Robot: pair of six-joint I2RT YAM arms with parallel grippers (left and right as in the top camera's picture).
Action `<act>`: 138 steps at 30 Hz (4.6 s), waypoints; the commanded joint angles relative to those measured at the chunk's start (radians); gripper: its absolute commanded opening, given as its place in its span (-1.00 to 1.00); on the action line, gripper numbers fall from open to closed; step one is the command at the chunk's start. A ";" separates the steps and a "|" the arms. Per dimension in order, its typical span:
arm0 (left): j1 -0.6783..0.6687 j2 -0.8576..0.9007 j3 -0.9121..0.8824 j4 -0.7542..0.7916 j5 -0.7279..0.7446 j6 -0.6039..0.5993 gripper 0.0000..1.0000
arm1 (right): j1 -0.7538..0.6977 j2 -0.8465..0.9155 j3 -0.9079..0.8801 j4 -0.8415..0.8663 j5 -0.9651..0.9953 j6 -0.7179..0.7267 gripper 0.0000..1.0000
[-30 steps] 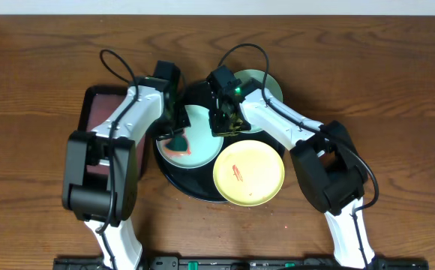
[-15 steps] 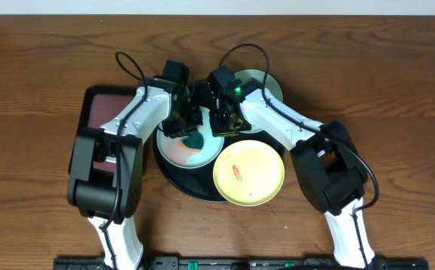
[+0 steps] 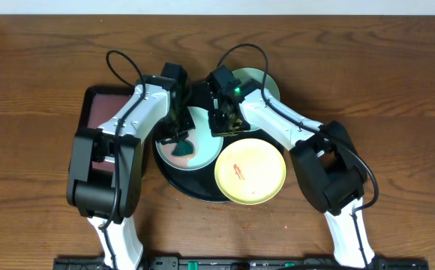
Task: Clean dirty plates on tray and stack at the side
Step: 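Scrub the pale green plate with the sponge in left gripper, then lift the pale green plate with right gripper off the black tray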
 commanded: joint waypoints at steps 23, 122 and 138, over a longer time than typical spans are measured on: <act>0.017 0.041 -0.038 0.103 -0.280 -0.184 -0.85 | 0.005 0.040 -0.002 -0.008 0.003 -0.014 -0.98; 0.318 -0.285 0.197 -0.295 -0.228 0.109 -0.85 | -0.032 -0.233 0.000 -0.023 0.051 -0.246 -0.98; 0.318 -0.285 0.196 -0.283 -0.228 0.109 -0.85 | 0.182 -0.374 0.000 -0.096 0.768 -0.245 -0.98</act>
